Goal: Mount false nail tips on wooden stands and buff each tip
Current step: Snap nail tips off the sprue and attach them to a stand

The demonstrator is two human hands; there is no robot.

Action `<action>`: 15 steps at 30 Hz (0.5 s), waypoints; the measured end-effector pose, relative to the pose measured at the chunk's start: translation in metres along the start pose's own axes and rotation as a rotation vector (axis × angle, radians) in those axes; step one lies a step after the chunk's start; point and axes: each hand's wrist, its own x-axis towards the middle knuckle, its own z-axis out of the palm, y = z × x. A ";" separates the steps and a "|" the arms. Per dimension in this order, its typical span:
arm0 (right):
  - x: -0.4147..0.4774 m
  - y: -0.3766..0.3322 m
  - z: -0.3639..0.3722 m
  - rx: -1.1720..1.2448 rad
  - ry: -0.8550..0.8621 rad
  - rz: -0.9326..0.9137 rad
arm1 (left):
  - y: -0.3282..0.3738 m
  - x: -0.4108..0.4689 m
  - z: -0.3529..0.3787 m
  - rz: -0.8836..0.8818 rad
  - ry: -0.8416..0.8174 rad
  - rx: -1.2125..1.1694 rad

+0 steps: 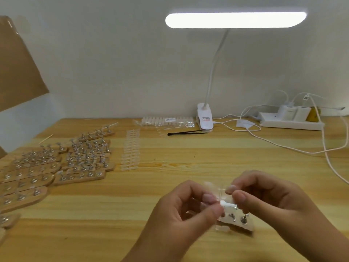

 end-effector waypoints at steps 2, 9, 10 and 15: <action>0.001 -0.003 -0.003 0.023 -0.084 -0.011 | -0.003 0.000 0.003 0.159 0.006 0.293; 0.002 -0.002 -0.013 -0.309 -0.322 -0.142 | -0.014 -0.007 0.014 0.395 -0.144 0.772; 0.002 0.002 -0.012 -0.394 -0.306 -0.158 | -0.018 -0.013 0.013 0.381 -0.156 0.752; -0.003 0.012 -0.011 -0.728 -0.187 -0.320 | -0.010 -0.004 0.014 -0.039 -0.243 0.262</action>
